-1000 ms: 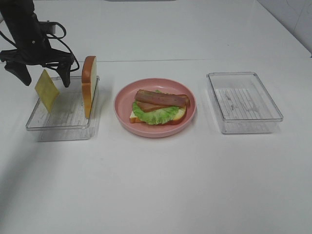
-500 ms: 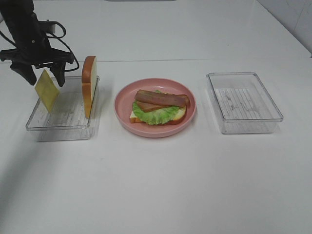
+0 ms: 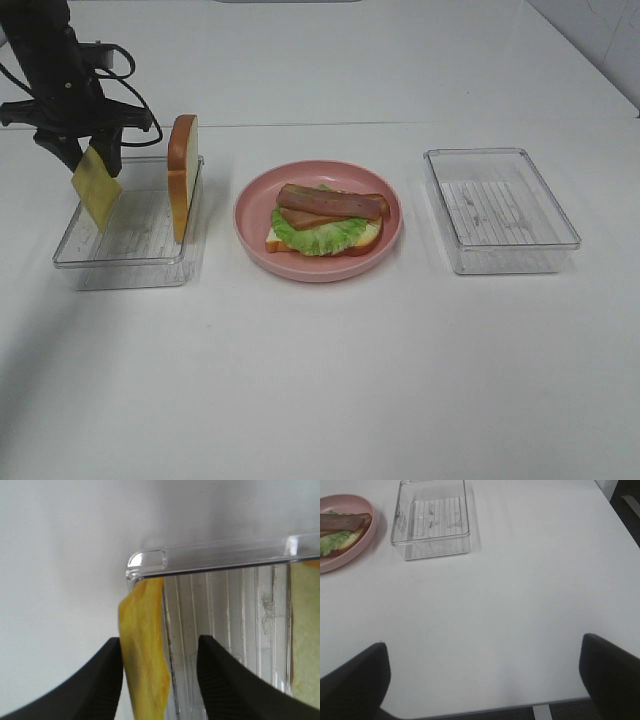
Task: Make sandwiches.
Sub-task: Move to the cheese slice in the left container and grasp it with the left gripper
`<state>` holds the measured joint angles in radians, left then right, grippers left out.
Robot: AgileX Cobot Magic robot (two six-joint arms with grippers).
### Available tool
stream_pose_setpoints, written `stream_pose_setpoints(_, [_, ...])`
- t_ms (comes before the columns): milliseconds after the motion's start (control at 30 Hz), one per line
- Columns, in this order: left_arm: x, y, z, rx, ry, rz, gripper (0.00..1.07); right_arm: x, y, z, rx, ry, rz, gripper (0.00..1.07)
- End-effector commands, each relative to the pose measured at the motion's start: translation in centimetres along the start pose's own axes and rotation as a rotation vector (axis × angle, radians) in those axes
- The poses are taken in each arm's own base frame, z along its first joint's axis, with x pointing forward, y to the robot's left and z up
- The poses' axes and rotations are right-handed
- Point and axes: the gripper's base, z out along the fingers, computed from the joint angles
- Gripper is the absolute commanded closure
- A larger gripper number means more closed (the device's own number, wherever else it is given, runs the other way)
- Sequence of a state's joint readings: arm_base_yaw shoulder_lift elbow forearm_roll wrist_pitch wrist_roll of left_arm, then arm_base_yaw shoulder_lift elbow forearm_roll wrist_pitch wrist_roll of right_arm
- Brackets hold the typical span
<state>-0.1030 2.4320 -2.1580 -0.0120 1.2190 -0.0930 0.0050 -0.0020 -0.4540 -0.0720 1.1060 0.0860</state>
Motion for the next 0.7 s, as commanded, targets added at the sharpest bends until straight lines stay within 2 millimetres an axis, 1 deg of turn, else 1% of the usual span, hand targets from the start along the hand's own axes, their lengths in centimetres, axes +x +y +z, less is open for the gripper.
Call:
stream_pose_setpoints(33, [0.89, 0.07, 0.20, -0.002, 0.103, -0.010, 0.64, 0.27, -0.02, -0.30, 0.003, -0.037, -0.001, 0.09])
stream_pose_setpoints(267, [0.95, -0.22, 0.54, 0.028, 0.113, -0.025, 0.65, 0.27, -0.02, -0.30, 0.003, -0.037, -0.001, 0.09])
stream_pose_setpoints(333, [0.95, -0.23, 0.59, 0.030, 0.114, -0.025, 0.72, 0.27, -0.02, -0.30, 0.003, -0.037, -0.001, 0.09])
stream_pose_setpoints(367, [0.95, -0.23, 0.59, 0.030, 0.114, -0.025, 0.72, 0.27, -0.02, -0.30, 0.003, -0.037, -0.001, 0.09])
stream_pose_setpoints(400, [0.95, -0.23, 0.59, 0.030, 0.114, -0.025, 0.74, 0.27, -0.02, -0.30, 0.003, -0.037, -0.001, 0.09])
stream_pose_setpoints(433, [0.95, -0.23, 0.59, 0.029, 0.114, -0.025, 0.79, 0.27, -0.02, -0.30, 0.003, -0.037, -0.001, 0.09])
stream_pose_setpoints(467, [0.95, -0.23, 0.59, 0.029, 0.114, -0.025, 0.79, 0.27, -0.02, -0.30, 0.003, -0.037, -0.001, 0.09])
stream_pose_setpoints(500, [0.95, -0.23, 0.59, 0.029, 0.114, -0.025, 0.82, 0.27, -0.02, -0.30, 0.003, -0.037, -0.001, 0.09])
stream_pose_setpoints(533, [0.95, -0.21, 0.59, 0.027, 0.114, -0.026, 0.88, 0.27, -0.02, -0.30, 0.003, -0.037, -0.001, 0.09])
stream_pose_setpoints(567, [0.95, -0.21, 0.59, 0.027, 0.114, -0.026, 0.88, 0.27, -0.02, -0.30, 0.003, -0.037, -0.001, 0.09])
stream_pose_setpoints(600, [0.95, -0.17, 0.60, 0.023, 0.114, -0.031, 0.95, 0.27, -0.02, -0.30, 0.003, -0.037, -0.001, 0.09])
stream_pose_setpoints(633, [0.95, -0.17, 0.60, 0.023, 0.114, -0.031, 0.95, 0.27, -0.02, -0.30, 0.003, -0.037, -0.001, 0.09])
stream_pose_setpoints(667, [0.95, -0.16, 0.60, 0.022, 0.114, -0.033, 1.00, 0.27, -0.02, -0.30, 0.003, -0.037, -0.001, 0.09])
stream_pose_setpoints(700, [0.95, -0.16, 0.60, 0.022, 0.114, -0.033, 1.07, 0.27, -0.02, -0.30, 0.003, -0.037, -0.001, 0.09])
